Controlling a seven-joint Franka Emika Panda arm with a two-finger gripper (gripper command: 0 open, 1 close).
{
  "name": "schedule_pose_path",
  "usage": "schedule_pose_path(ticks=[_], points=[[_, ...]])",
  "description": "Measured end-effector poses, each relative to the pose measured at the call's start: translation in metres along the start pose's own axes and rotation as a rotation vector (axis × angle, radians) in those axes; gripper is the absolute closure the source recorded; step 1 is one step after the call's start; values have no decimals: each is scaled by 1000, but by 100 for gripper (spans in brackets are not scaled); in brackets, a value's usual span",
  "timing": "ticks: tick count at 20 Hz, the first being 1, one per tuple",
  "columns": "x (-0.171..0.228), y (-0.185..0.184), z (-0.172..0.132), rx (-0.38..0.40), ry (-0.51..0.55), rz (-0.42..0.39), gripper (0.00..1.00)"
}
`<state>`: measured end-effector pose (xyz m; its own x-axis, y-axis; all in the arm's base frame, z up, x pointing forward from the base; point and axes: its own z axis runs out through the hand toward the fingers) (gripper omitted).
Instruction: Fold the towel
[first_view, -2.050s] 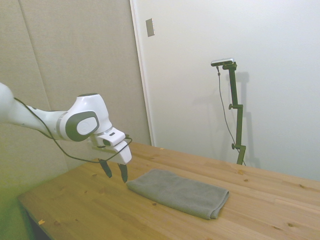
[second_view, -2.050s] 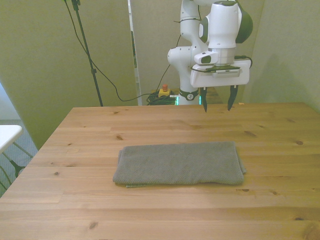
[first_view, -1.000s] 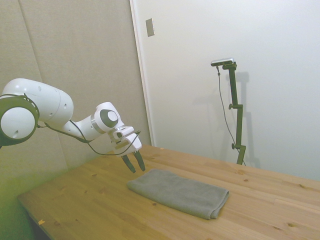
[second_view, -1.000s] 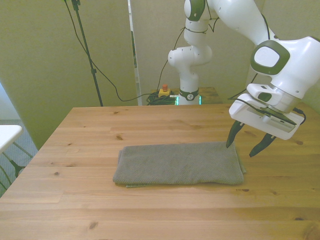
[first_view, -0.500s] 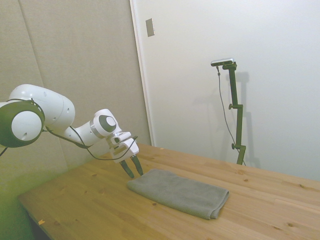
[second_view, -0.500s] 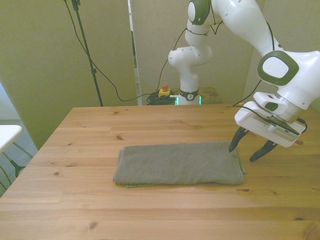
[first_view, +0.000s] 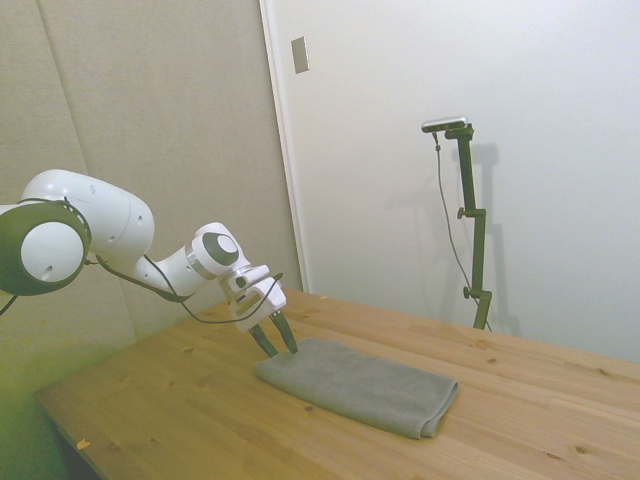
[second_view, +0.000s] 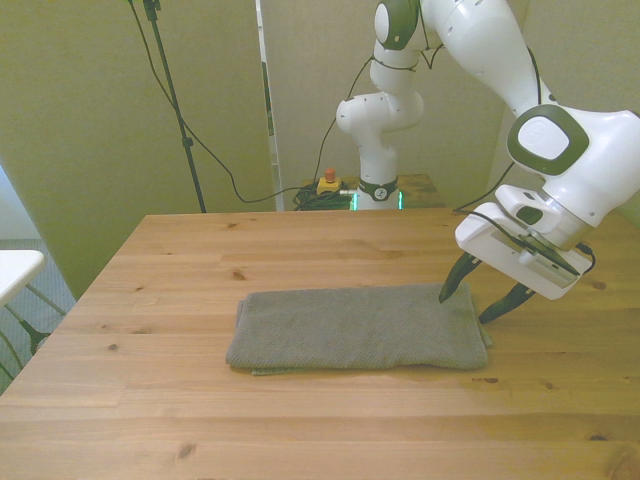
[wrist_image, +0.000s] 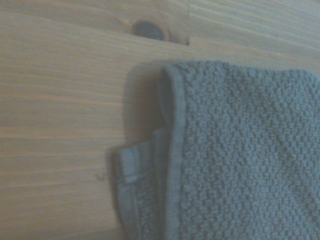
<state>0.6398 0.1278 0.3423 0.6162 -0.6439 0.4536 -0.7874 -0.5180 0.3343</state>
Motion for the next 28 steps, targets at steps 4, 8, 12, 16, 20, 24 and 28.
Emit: schedule_pose_path(ticks=[4, 8, 12, 16, 20, 24, 28], points=[[6, 3, 5, -8, 0, 8, 100], [7, 4, 5, -7, -1, 10, 100], [9, 4, 7, -6, -2, 13, 100], [11, 6, 14, 0, -6, 17, 100], [11, 6, 17, 6, -8, 16, 100], [9, 7, 19, 7, -10, 11, 100], [6, 6, 22, 11, -11, 6, 100]])
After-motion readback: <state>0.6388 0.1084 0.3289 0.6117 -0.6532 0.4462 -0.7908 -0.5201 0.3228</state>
